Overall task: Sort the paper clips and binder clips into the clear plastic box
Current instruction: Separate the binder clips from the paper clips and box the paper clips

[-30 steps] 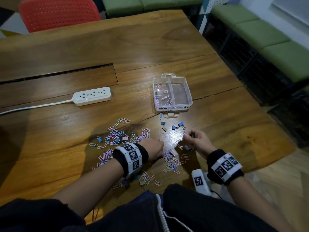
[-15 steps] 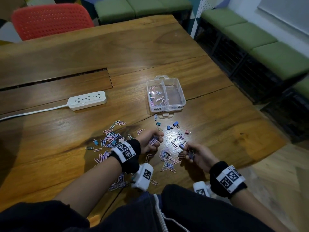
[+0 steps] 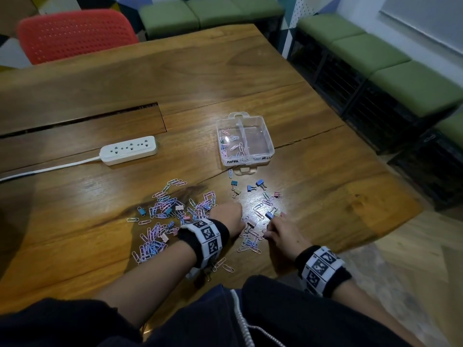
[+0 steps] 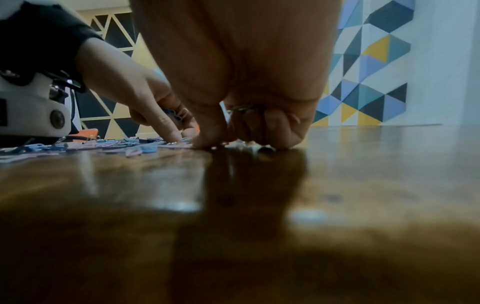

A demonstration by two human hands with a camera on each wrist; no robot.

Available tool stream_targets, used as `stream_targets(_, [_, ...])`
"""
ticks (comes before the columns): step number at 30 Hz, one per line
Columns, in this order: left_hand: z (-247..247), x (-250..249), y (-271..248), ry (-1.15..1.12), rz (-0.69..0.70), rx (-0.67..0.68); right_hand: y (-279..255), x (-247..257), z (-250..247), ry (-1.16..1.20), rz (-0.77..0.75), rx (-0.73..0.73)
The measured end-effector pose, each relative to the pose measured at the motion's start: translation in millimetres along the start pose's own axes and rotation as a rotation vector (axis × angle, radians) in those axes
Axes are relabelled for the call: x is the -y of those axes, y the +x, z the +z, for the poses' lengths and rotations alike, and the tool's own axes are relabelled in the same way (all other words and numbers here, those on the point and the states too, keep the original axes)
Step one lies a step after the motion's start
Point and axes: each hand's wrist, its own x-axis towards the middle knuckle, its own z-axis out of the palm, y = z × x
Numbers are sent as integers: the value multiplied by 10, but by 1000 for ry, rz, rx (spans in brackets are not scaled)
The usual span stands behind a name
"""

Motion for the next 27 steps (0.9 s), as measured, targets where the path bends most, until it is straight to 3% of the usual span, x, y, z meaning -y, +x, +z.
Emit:
stream_targets(4, [1,-49,15,93,-5,38,62,9,46,-83,-6,38])
stream_targets(9, [87,-81,22,158,-16,59,33,37,82,-85,-67,-16])
stream_targets(12, [89,-57,3,109,4,37,41,27,88,-75,-97,-33])
stream_targets(15, [21,-4,-11,-289,-29,25,49,8,93,-33,-100,-24])
stream_targets(19, [-87,127,-25,-1293,-229,154,20,-23,118,1,-119,-50])
stream_targets(21, [-115,175,-62,-1662,-257,234,-2,-2,103,16,-128,-45])
stream_targets(23, [-126,197,-85,-1798,-234,256,0,6,93,58,-118,-19])
stream_targets(27, [-123,197,-88,-1825,-207,286,-4,22,96,46,-118,5])
